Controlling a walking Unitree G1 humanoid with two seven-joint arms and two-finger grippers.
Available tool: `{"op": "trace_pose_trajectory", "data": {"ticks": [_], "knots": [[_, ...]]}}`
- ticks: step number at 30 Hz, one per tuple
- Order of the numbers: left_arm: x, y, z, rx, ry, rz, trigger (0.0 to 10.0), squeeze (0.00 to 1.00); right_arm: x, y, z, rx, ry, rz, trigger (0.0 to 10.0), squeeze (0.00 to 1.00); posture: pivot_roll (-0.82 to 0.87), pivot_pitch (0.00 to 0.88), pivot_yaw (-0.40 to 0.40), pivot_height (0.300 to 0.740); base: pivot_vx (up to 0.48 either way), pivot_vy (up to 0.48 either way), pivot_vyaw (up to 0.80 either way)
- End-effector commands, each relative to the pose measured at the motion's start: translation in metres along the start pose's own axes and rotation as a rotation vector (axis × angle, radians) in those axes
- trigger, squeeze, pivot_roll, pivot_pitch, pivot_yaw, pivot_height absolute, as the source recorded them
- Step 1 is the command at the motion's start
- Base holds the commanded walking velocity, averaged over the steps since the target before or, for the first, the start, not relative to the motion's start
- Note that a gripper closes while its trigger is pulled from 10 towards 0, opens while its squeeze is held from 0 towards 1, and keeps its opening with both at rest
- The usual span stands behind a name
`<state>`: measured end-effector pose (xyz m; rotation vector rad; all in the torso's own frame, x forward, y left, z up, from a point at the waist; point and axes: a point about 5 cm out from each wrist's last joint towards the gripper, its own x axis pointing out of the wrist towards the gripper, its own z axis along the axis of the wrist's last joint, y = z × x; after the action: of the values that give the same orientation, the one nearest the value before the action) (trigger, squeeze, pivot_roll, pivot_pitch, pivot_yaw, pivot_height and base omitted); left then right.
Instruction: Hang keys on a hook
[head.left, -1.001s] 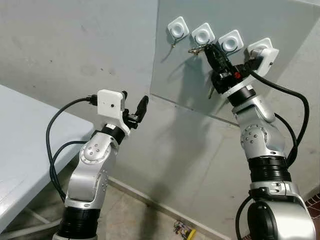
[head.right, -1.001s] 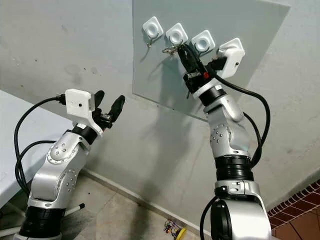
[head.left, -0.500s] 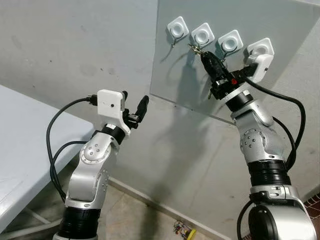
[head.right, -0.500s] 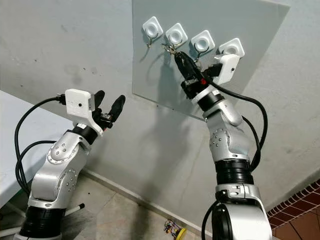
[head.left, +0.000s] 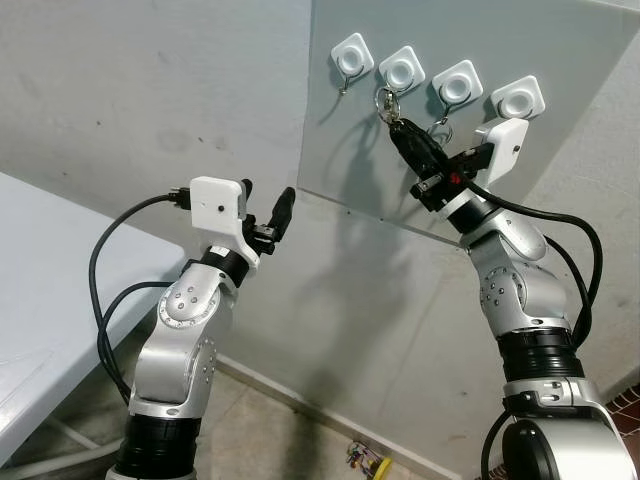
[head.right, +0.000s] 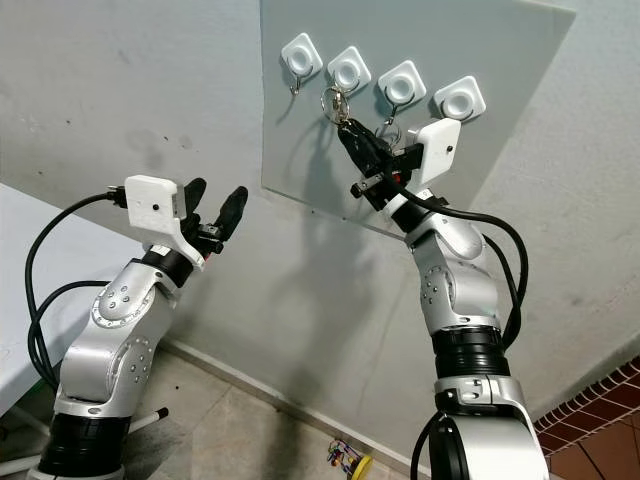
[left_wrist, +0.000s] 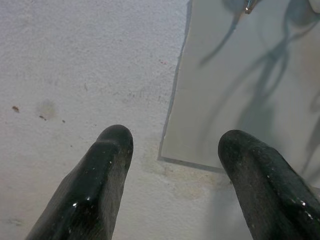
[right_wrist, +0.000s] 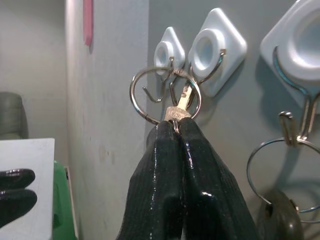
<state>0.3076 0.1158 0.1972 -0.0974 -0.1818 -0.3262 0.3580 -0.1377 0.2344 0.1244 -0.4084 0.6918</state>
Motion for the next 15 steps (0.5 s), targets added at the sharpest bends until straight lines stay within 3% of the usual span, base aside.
{"op": "trace_pose_trajectory", "data": {"ticks": [1, 15], "knots": [[-0.0008, -0.0015, 0.0021, -0.003, 0.000, -0.002, 10.0, 0.00, -0.0008, 0.0029, -0.0064, -0.021, 0.052, 0.021, 10.0, 0.00, -0.08, 0.000, -0.091, 0.740, 0.000, 0.000, 0.00], [-0.0015, 0.0000, 0.0029, -0.008, -0.001, 0.011, 10.0, 0.00, -0.0030, 0.0007, -0.0119, -0.067, 0.105, 0.004, 10.0, 0.00, -0.08, 0.003, -0.096, 0.740, 0.000, 0.000, 0.00]]}}
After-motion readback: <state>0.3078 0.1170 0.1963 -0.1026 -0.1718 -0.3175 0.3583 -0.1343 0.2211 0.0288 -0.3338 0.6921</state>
